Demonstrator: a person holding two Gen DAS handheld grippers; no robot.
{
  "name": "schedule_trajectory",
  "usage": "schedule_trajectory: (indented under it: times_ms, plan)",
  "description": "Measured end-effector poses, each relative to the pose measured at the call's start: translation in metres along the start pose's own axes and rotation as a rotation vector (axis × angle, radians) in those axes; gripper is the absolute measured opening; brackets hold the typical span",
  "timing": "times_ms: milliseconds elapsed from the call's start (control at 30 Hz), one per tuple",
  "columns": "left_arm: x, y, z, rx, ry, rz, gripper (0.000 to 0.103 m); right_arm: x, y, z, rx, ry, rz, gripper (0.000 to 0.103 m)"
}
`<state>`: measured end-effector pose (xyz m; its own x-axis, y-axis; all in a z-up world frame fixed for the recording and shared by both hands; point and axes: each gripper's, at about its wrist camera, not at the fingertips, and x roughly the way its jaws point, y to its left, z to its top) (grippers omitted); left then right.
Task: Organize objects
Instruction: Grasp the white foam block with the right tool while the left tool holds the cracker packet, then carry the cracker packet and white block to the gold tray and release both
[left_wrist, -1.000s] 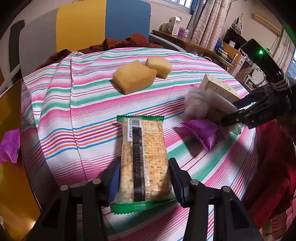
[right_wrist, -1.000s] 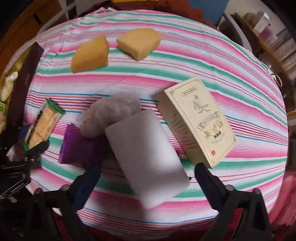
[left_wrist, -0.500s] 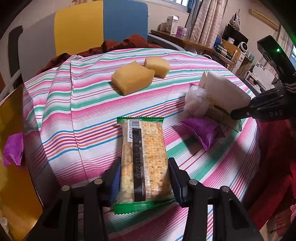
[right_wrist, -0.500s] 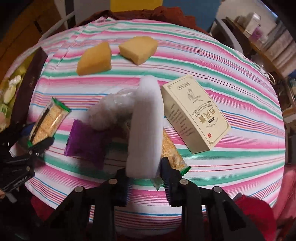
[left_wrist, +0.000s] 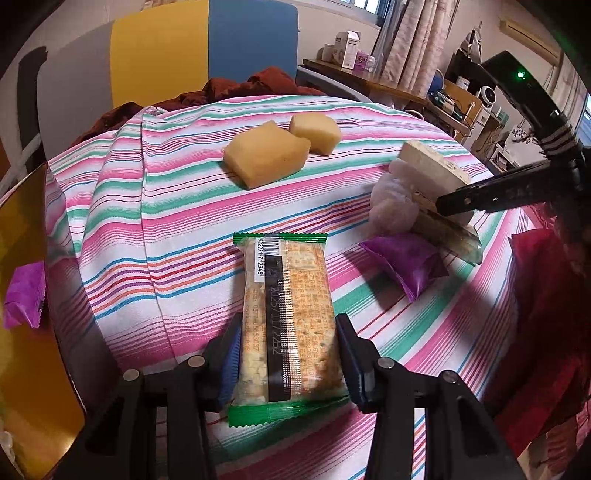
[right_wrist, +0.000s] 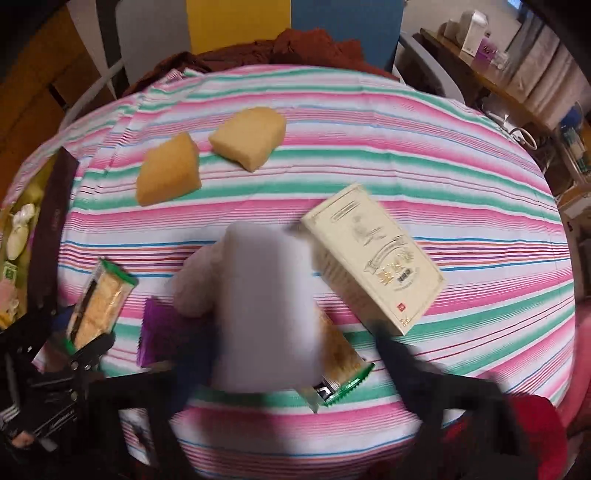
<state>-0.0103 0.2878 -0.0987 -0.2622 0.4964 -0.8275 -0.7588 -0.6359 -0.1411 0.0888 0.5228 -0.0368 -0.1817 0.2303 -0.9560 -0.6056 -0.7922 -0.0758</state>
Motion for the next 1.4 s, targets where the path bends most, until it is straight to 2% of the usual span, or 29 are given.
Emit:
schedule_trajectory:
  times_ms: [100, 233, 400, 433, 467, 500, 533, 667, 800, 867, 1067, 1100, 1133, 1200, 1267, 1400]
  plan:
    - [-0.001, 0.001, 0.000, -0.007, -0.006, -0.006, 0.047, 0.003, 0.009, 0.000, -0.038, -0.006, -0.046, 0.042]
    - [-0.002, 0.002, 0.000, -0.014, -0.009, -0.020, 0.047, -0.008, 0.013, -0.002, -0.048, -0.052, -0.036, 0.028]
    - [-0.003, 0.000, 0.000, -0.008, -0.001, -0.022, 0.047, -0.014, 0.013, -0.007, -0.052, -0.047, -0.021, 0.030]
    - [-0.003, -0.001, 0.000, -0.008, 0.001, -0.021, 0.047, -0.013, 0.011, -0.008, -0.051, -0.043, -0.037, 0.036]
    - [-0.003, 0.000, 0.000, -0.009, 0.002, -0.022, 0.047, -0.009, 0.010, -0.007, -0.051, -0.035, -0.048, 0.047]
    - [-0.003, 0.000, 0.000, -0.012, 0.004, -0.024, 0.047, 0.000, 0.009, -0.002, -0.049, -0.021, -0.047, 0.078]
    - [-0.003, 0.000, 0.000, -0.014, 0.005, -0.025, 0.047, 0.005, 0.009, -0.001, -0.052, -0.002, -0.035, 0.103]
    - [-0.003, 0.000, 0.000, -0.012, 0.007, -0.028, 0.047, 0.019, 0.006, 0.007, -0.029, 0.045, -0.022, 0.103]
    - [-0.003, 0.002, 0.001, -0.016, 0.008, -0.034, 0.047, 0.005, -0.009, 0.009, 0.016, 0.012, 0.064, 0.103]
    - [-0.002, 0.002, 0.001, -0.015, 0.008, -0.036, 0.047, 0.002, -0.022, 0.010, 0.035, 0.010, 0.048, 0.103]
    - [-0.002, 0.001, 0.002, -0.012, 0.009, -0.033, 0.047, 0.029, -0.054, 0.012, 0.114, 0.100, 0.131, 0.103]
    - [-0.002, 0.001, 0.003, -0.010, 0.009, -0.031, 0.047, 0.032, -0.055, 0.011, 0.117, 0.106, 0.135, 0.096]
    - [-0.002, 0.001, 0.003, -0.011, 0.007, -0.031, 0.047, 0.035, -0.055, 0.011, 0.119, 0.115, 0.141, 0.075]
    - [-0.003, 0.002, 0.003, -0.017, 0.000, -0.039, 0.047, 0.034, -0.056, 0.011, 0.121, 0.111, 0.194, 0.060]
    - [-0.007, 0.000, 0.004, -0.010, -0.010, -0.045, 0.047, 0.024, -0.055, 0.011, 0.102, 0.079, 0.151, 0.060]
    - [-0.024, -0.001, 0.008, -0.008, -0.054, -0.068, 0.047, 0.003, -0.050, 0.002, 0.061, 0.033, 0.138, 0.060]
